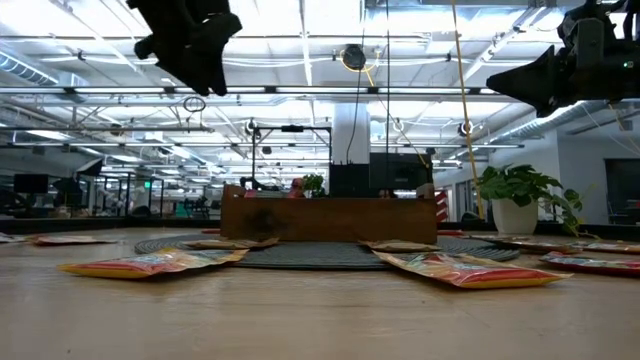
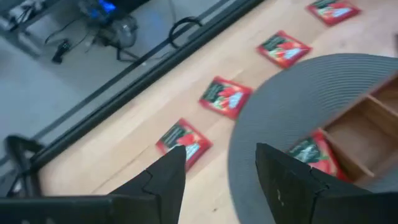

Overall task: Pick & Place Tea
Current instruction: Put the red tea bag into the left section of the wooden organizer

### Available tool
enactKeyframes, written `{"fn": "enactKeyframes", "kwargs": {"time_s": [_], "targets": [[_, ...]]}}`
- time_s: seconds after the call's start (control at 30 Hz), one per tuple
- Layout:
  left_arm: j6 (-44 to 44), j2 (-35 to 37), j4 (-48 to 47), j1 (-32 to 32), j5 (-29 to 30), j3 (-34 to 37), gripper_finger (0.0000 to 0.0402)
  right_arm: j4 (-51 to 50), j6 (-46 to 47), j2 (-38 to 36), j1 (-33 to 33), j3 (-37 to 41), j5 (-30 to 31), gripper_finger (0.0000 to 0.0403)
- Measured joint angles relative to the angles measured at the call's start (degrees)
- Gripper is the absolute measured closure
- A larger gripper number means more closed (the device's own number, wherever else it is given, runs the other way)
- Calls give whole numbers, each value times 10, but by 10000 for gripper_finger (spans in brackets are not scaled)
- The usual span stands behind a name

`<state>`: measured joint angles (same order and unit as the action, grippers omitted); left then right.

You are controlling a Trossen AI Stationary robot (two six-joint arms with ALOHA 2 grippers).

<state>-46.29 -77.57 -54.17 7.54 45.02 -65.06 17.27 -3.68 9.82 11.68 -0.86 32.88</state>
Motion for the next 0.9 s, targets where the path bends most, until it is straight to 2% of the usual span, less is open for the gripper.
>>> {"fn": "enactKeyframes", "kwargs": {"time_s": [0.13, 0.23, 0.33, 0.47, 0.63, 0.77, 0.83, 0.9], "targets": [[22, 0, -5, -8, -1, 0, 215, 0, 0, 0, 0, 0, 0, 399], [12, 0, -9, -40, -9, 0, 215, 5, 0, 0, 0, 0, 0, 399], [-21, 0, -40, -105, -76, 0, 215, 11, 0, 0, 0, 0, 0, 399], [-7, -6, -37, -204, -136, 19, 215, 14, 0, 0, 0, 0, 0, 399], [68, -32, 45, -329, -266, 26, 215, 18, 0, 0, 0, 0, 0, 399], [128, -75, 136, -388, -393, 26, 215, 23, 0, 0, 0, 0, 0, 399], [137, -99, 151, -408, -421, 26, 215, 23, 0, 0, 0, 0, 0, 399], [139, -126, 145, -426, -422, 26, 215, 23, 0, 0, 0, 0, 0, 399]]}}
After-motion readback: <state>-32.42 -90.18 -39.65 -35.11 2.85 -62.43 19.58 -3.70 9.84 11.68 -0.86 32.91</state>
